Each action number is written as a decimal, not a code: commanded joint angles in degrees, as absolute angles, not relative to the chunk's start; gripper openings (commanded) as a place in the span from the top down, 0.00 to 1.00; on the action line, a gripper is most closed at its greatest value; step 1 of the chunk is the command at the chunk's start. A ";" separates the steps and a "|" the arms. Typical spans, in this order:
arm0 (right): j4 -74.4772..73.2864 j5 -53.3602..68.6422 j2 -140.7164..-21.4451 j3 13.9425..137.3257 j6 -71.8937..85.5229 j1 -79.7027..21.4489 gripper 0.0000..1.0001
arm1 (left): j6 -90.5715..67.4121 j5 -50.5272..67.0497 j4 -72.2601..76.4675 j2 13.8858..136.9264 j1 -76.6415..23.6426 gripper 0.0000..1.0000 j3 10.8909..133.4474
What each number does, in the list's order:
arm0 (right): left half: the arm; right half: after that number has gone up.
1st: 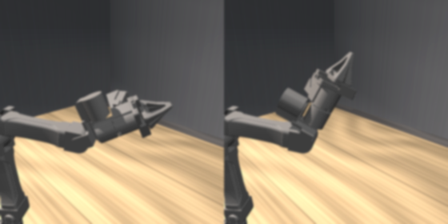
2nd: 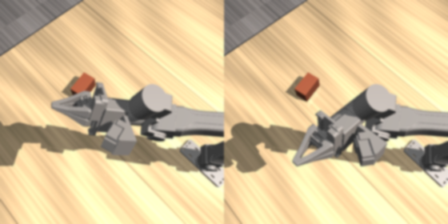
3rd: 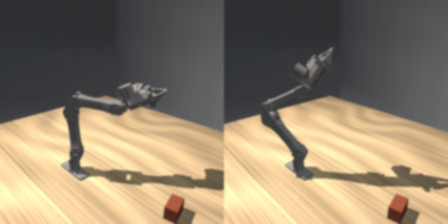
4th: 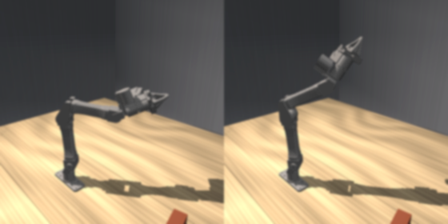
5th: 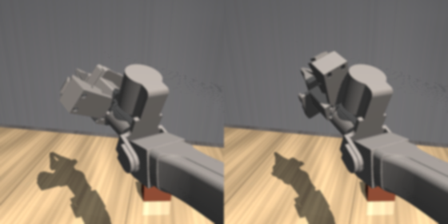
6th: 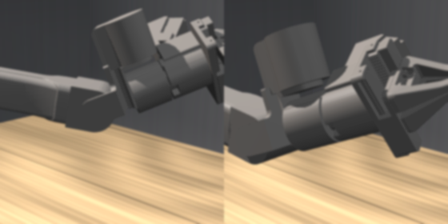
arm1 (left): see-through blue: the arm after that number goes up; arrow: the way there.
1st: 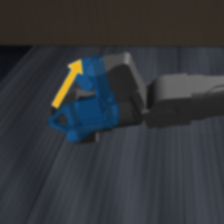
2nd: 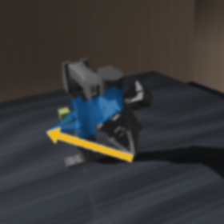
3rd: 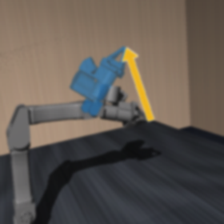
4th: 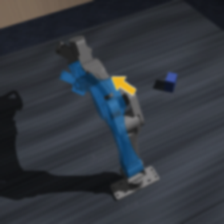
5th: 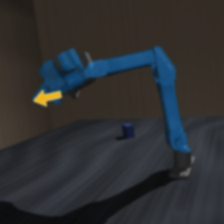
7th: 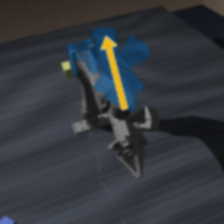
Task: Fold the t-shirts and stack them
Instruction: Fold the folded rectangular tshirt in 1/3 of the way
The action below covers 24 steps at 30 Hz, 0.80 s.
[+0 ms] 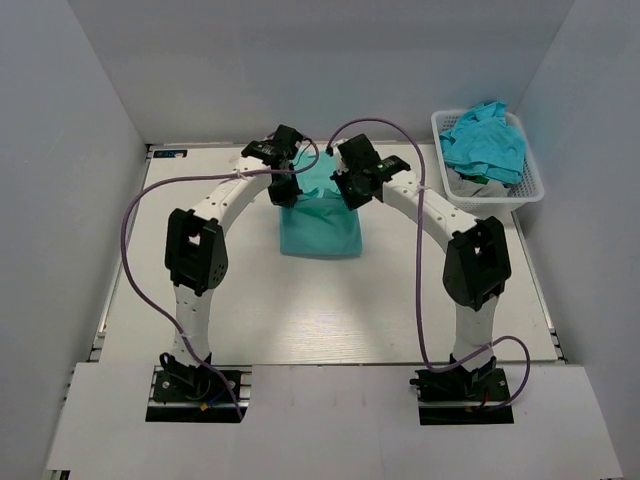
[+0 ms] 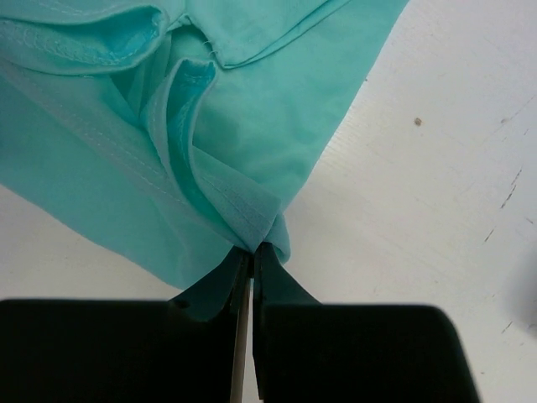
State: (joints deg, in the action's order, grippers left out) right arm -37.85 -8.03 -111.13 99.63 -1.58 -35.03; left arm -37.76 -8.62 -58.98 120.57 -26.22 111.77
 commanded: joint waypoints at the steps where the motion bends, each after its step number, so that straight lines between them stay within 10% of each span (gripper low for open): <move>1: -38.76 -6.16 -113.02 104.31 -2.99 -33.49 1.00 | -31.74 -6.07 -54.23 120.93 -25.93 1.00 114.95; 24: -37.18 3.52 -125.24 111.18 -1.32 -30.41 1.00 | -31.20 -5.10 -54.76 128.31 -22.68 1.00 116.54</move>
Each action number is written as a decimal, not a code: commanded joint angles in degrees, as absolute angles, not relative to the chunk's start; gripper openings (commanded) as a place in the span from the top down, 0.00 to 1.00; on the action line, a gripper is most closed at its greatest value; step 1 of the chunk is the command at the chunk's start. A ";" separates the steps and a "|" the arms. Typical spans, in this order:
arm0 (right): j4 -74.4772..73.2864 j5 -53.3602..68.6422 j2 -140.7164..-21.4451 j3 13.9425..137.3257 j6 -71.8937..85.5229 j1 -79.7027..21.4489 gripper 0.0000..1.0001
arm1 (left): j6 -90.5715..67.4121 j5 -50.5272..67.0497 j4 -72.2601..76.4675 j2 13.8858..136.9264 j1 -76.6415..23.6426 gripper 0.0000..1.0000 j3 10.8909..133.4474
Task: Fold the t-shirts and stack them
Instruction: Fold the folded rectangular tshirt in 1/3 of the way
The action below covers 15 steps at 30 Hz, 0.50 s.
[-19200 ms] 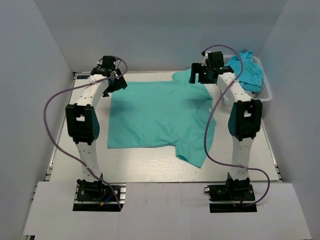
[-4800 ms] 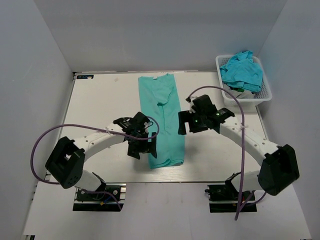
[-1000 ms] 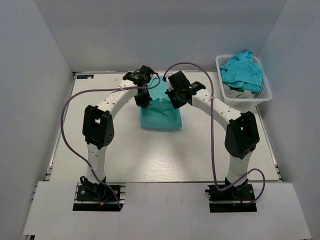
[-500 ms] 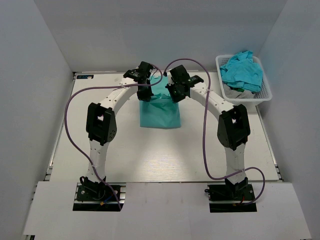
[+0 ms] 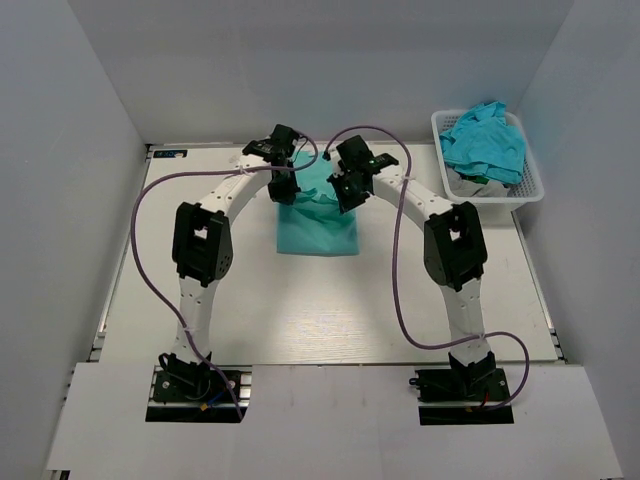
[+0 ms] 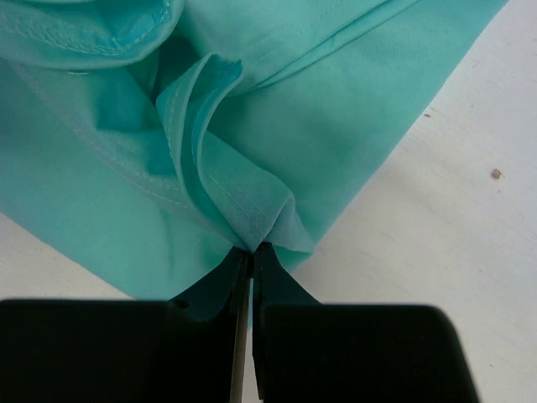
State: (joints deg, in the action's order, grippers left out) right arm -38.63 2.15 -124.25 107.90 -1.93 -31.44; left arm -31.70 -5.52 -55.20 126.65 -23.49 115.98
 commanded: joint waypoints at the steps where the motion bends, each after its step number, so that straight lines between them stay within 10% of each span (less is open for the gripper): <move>1: -36.74 3.43 -125.77 111.27 -0.97 -30.15 1.00 | -31.20 -4.31 -54.15 128.32 -22.68 1.00 116.54; 5: -36.74 2.46 -127.87 113.02 1.67 -29.53 0.93 | -31.72 -3.78 -54.14 130.60 -22.15 1.00 118.21; 8: -36.65 2.11 -129.72 115.31 2.46 -29.09 0.10 | -33.21 -3.78 -55.01 132.35 -20.92 0.62 121.54; 10: -36.56 0.54 -130.25 118.45 2.90 -28.66 0.10 | -33.22 -4.66 -56.43 133.06 -20.22 0.01 124.96; 15: -35.43 -1.58 -127.37 119.37 3.87 -28.39 0.10 | -33.22 -3.17 -54.23 130.79 -18.28 0.00 124.11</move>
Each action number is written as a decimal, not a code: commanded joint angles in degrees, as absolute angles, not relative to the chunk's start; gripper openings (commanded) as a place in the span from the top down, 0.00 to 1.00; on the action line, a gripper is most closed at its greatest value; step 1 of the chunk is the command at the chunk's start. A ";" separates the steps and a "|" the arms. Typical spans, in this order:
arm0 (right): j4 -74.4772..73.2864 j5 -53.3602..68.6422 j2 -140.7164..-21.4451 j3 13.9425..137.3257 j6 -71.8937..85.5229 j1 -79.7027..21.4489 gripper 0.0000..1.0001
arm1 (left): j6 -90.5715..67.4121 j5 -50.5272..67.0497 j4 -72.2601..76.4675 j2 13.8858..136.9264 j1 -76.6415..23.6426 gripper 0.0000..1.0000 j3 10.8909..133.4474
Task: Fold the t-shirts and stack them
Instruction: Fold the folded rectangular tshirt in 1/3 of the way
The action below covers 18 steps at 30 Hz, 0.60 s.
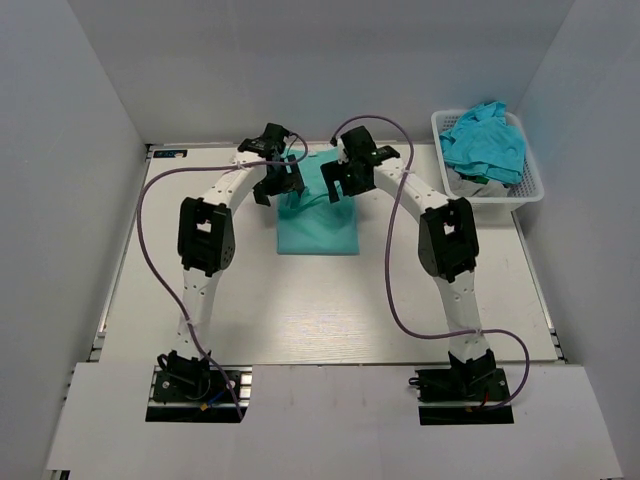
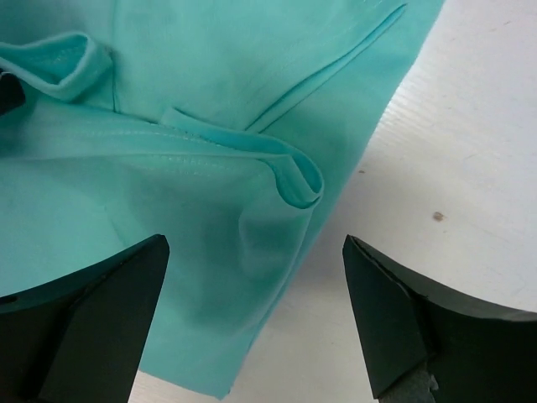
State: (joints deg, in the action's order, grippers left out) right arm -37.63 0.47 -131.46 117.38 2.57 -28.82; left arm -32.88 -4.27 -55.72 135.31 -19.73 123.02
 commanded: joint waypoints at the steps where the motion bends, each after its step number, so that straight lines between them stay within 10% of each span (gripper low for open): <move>1: -34.20 -1.41 -126.40 118.05 4.48 -28.48 0.10 | -33.22 -3.16 -53.71 129.13 -18.28 0.00 122.10; 10: -24.45 24.19 -117.69 101.17 5.89 -29.27 0.10 | -33.22 -4.30 -55.19 120.77 -17.75 0.00 114.70; 18: -17.67 38.22 -127.26 110.44 9.31 -31.81 0.10 | -34.89 -14.24 -59.41 106.45 -16.61 0.00 101.19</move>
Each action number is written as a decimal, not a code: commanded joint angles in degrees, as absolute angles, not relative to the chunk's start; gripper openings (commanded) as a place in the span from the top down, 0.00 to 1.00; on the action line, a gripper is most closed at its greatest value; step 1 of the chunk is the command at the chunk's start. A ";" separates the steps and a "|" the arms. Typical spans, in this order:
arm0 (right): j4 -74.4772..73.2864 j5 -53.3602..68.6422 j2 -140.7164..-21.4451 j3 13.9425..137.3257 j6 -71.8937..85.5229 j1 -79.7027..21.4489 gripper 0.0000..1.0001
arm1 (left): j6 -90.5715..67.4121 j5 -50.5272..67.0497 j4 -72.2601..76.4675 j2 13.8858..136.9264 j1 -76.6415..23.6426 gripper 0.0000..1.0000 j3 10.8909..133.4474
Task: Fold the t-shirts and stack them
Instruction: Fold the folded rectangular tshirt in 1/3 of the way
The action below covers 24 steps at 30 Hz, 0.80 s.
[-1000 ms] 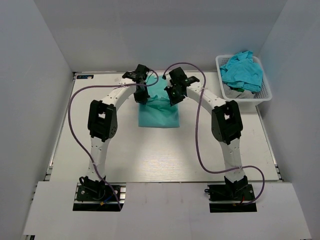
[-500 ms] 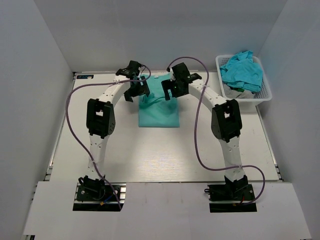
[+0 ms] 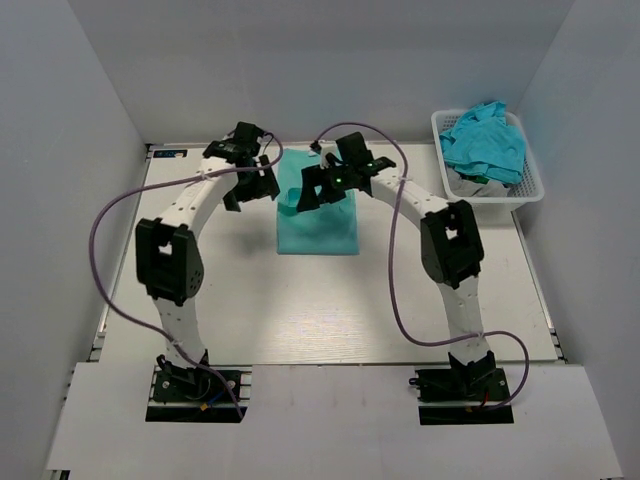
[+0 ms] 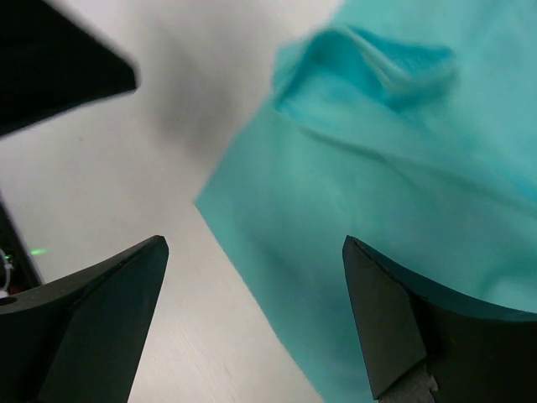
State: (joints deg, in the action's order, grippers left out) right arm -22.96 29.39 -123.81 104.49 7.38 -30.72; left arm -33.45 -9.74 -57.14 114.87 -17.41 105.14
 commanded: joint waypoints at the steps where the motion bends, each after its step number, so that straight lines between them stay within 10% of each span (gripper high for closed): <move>1: -16.97 38.75 -130.92 111.70 9.75 -32.16 0.10 | -34.89 -14.85 -60.37 105.13 -16.09 0.00 99.94; 24: -1.15 26.89 -146.16 128.05 17.66 -32.61 0.10 | -36.13 -13.72 -63.54 98.44 -13.01 0.00 92.29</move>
